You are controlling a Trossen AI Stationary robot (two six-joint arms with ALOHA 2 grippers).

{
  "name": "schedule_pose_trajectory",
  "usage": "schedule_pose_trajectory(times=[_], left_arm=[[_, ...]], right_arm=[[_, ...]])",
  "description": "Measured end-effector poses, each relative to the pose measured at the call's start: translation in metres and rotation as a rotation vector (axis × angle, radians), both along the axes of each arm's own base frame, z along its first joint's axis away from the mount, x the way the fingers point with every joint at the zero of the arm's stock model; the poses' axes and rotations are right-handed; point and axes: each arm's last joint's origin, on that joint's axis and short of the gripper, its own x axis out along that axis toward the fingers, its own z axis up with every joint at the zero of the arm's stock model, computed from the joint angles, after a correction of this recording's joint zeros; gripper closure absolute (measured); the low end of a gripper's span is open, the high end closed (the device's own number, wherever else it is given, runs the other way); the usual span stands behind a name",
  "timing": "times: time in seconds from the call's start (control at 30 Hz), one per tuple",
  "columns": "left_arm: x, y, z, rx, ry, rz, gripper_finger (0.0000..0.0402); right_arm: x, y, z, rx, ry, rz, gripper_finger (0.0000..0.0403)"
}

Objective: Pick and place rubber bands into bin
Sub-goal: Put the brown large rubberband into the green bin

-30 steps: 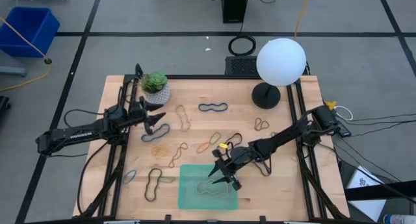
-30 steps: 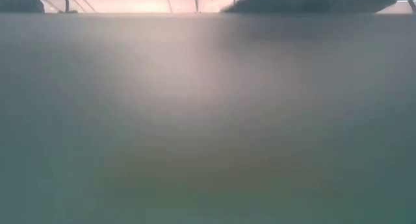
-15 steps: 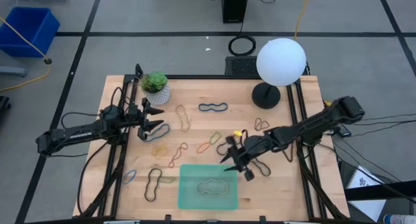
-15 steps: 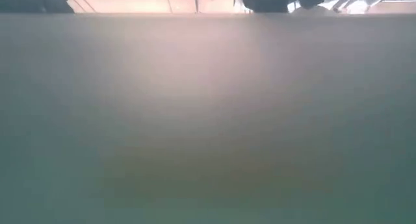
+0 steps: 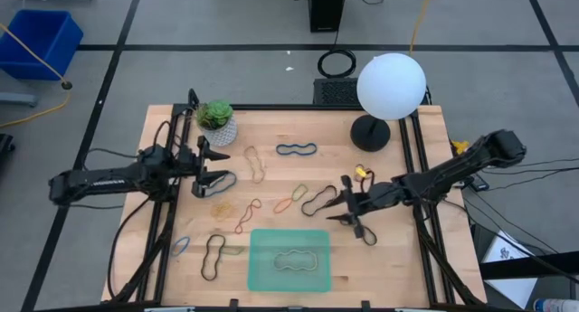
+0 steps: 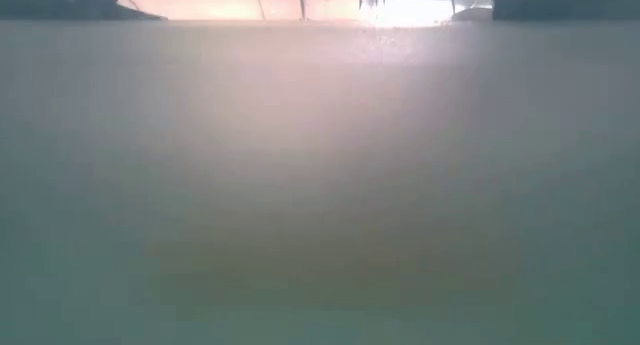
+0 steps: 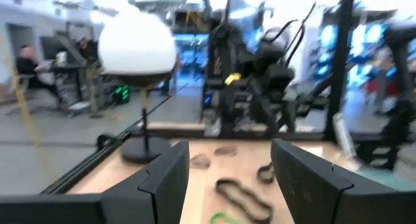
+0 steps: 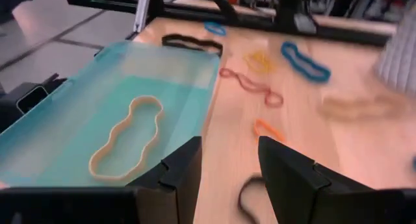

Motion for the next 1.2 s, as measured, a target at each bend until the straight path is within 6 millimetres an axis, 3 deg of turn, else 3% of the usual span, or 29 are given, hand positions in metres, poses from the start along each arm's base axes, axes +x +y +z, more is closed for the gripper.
schedule_pose_trajectory(times=[0.2, 0.37, 0.57, 0.8, 1.03, 1.2], left_arm=[[0.013, -0.005, -0.002, -0.006, 0.098, 0.022, 0.0179], [0.025, -0.010, 0.002, -0.004, 0.154, 0.053, 0.0179], [0.046, -0.021, 0.027, 0.070, 0.334, 0.106, 0.0179], [0.073, -0.024, 0.050, 0.051, 0.617, 0.356, 0.0179], [0.115, -0.028, 0.026, 0.161, 0.864, 0.223, 0.0179], [0.137, -0.018, 0.002, 0.184, 0.990, 0.251, 0.0179]], right_arm=[[-0.022, -0.007, -0.016, 0.132, 0.106, -0.076, 0.0256], [-0.027, -0.009, -0.021, 0.139, 0.123, -0.083, 0.0253], [-0.028, -0.010, -0.023, 0.117, 0.122, -0.074, 0.0255], [-0.027, -0.009, -0.023, 0.086, 0.108, -0.060, 0.0257], [-0.027, -0.010, -0.022, 0.057, 0.096, -0.076, 0.0256], [-0.027, -0.010, -0.022, 0.052, 0.092, -0.073, 0.0255]])
